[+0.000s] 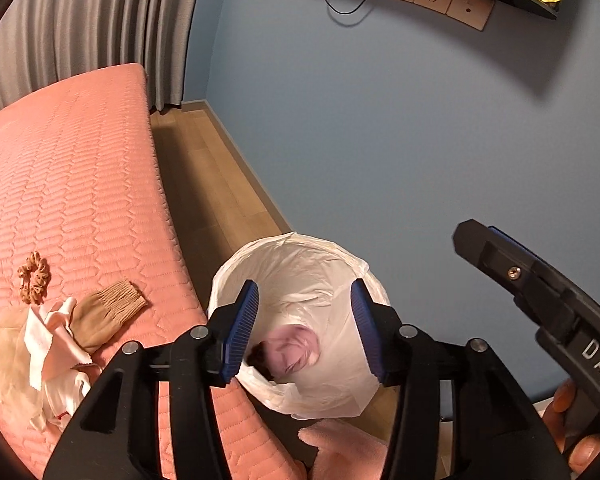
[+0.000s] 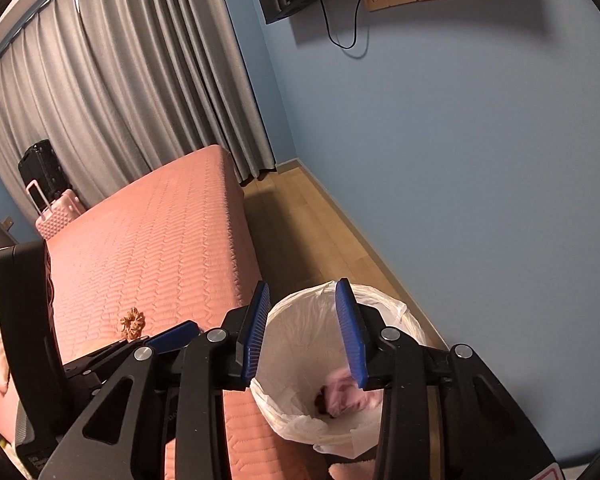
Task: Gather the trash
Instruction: 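Carry scrunchie and lilac cloth to the wastebasket and open both tools inside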
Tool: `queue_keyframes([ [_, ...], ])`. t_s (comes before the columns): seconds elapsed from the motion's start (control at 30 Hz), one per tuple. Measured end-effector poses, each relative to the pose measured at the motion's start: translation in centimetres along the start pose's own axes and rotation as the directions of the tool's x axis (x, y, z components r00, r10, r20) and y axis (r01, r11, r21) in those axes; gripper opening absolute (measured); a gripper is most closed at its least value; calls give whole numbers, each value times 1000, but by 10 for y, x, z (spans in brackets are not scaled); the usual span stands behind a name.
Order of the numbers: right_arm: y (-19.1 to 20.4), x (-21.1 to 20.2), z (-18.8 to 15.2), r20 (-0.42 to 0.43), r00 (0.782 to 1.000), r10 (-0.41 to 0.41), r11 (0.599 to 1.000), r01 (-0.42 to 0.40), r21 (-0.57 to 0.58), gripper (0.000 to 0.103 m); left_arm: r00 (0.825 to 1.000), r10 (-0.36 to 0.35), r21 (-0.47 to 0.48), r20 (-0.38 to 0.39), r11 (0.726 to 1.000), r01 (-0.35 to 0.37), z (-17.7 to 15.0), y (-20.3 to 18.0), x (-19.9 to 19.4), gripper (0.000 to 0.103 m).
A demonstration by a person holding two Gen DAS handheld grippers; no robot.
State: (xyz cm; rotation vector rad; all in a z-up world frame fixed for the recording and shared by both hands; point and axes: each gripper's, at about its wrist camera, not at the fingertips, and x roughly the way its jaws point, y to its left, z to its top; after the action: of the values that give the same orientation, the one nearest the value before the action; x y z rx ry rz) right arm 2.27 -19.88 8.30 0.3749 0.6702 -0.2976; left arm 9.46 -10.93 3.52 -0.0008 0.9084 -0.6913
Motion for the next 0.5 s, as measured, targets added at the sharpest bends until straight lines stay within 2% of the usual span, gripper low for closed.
queue_keyframes([
  [0.23,4,-3,-1,-1,1000,6,1000,-6,-2,42,999,33,-50,-12,998,-33,-5,21,-6,48],
  [0.5,28,-7,-9,-15,999,29,999,-29,-23,46,998,67,-126,3,990,-66,-15,54,-29,51],
])
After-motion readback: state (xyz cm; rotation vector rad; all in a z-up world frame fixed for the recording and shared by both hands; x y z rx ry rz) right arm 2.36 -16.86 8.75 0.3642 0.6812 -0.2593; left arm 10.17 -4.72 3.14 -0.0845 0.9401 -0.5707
